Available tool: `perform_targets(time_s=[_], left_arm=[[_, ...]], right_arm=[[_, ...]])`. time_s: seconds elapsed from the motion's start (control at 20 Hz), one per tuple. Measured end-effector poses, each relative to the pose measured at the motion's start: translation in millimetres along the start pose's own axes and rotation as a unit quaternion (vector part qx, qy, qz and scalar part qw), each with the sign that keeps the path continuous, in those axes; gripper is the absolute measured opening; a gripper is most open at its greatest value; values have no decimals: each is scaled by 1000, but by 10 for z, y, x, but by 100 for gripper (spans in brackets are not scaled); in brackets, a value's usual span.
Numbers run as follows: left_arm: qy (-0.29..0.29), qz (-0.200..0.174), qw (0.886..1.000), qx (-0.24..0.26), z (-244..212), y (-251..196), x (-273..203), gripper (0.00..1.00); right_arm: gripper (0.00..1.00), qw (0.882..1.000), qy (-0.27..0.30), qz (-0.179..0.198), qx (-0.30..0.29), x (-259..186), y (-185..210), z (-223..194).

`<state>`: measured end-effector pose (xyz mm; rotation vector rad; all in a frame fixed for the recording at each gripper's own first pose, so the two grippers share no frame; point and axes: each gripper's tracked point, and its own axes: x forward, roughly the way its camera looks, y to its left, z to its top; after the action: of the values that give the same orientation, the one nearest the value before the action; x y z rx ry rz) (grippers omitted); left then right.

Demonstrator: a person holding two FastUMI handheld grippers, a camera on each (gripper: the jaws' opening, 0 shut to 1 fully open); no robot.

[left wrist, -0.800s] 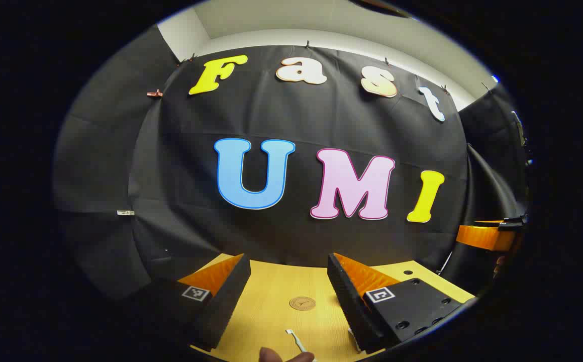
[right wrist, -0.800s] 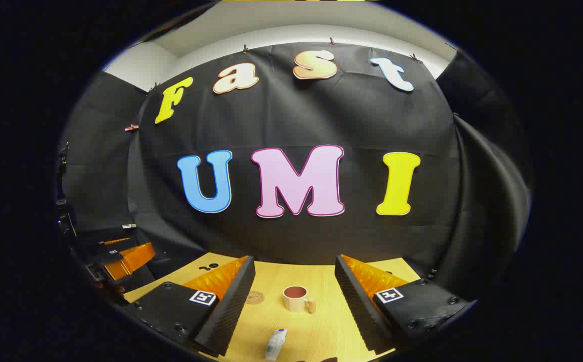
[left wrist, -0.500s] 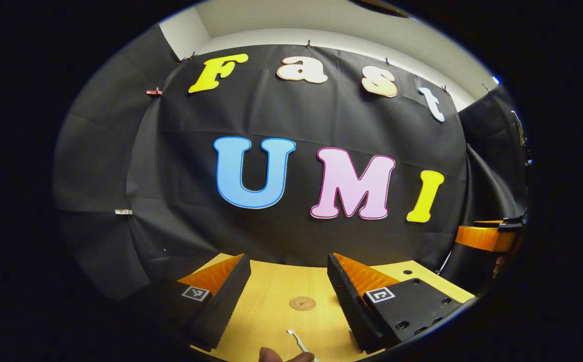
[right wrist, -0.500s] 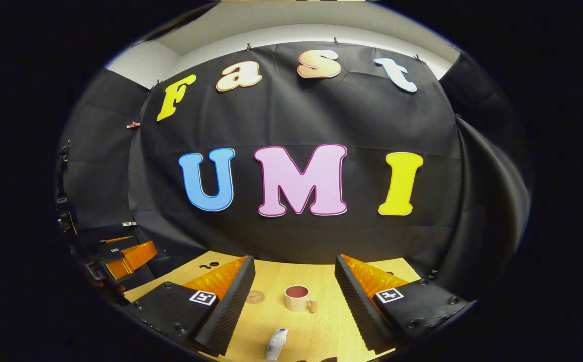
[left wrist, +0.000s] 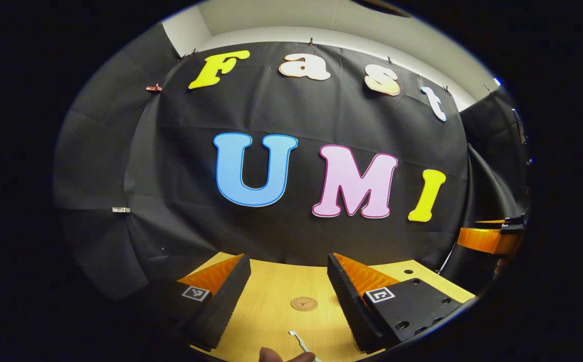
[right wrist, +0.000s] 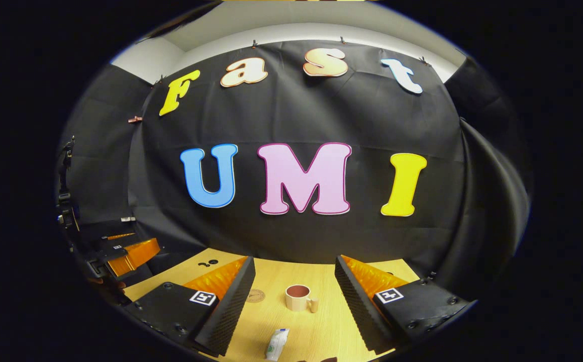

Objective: Put the toothbrush and toothpaste on the desktop into the cup, then pick up the cup and place it on the coaster on the desktop.

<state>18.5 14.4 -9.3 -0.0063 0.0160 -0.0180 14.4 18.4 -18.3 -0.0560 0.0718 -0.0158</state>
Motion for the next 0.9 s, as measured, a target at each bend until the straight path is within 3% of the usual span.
perform_targets(time_s=[0.1,0.2,0.35,0.6,0.9], left_arm=[[6,4,1000,0,-96,60,23,96],[18,12,1000,5,-263,158,29,97],[30,21,999,16,-495,272,7,97],[75,36,996,16,-993,426,-44,96],[125,52,991,5,-1450,602,-59,97]], right_arm=[[97,997,70,-12,-19,48,1,-328],[98,984,176,-1,-22,194,236,-853],[98,960,277,13,-28,236,446,-1541],[98,924,374,30,-68,234,612,-2413],[98,886,449,14,-110,422,568,-3294]])
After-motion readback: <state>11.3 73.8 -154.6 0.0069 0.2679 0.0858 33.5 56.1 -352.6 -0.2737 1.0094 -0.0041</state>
